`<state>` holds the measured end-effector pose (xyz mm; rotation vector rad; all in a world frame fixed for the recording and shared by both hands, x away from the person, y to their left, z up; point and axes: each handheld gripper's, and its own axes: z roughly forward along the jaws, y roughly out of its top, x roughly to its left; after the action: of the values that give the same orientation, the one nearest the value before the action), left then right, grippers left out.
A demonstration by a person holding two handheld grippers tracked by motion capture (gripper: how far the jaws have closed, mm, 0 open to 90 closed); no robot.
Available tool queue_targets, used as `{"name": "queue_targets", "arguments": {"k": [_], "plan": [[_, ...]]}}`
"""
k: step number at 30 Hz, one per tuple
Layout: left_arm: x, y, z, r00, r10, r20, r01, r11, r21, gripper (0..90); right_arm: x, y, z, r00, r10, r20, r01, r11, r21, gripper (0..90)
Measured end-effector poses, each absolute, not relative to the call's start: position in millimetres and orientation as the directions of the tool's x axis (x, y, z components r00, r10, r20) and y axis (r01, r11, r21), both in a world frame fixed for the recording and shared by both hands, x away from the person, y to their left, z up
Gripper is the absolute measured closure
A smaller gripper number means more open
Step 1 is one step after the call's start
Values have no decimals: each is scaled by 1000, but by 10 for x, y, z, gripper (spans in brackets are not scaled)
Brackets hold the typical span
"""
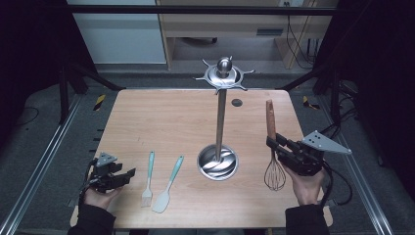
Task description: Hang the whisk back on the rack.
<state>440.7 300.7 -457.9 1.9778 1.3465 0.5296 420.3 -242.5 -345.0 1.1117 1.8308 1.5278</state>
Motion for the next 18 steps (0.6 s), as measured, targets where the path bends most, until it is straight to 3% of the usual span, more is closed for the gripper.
{"name": "queue_targets", "arguments": {"k": [18], "plan": [[4402,2996,-4579,381,924,-25,644,-246,725,410,4086,-2406,-3211,-584,806,95,177,11,984,694]]}}
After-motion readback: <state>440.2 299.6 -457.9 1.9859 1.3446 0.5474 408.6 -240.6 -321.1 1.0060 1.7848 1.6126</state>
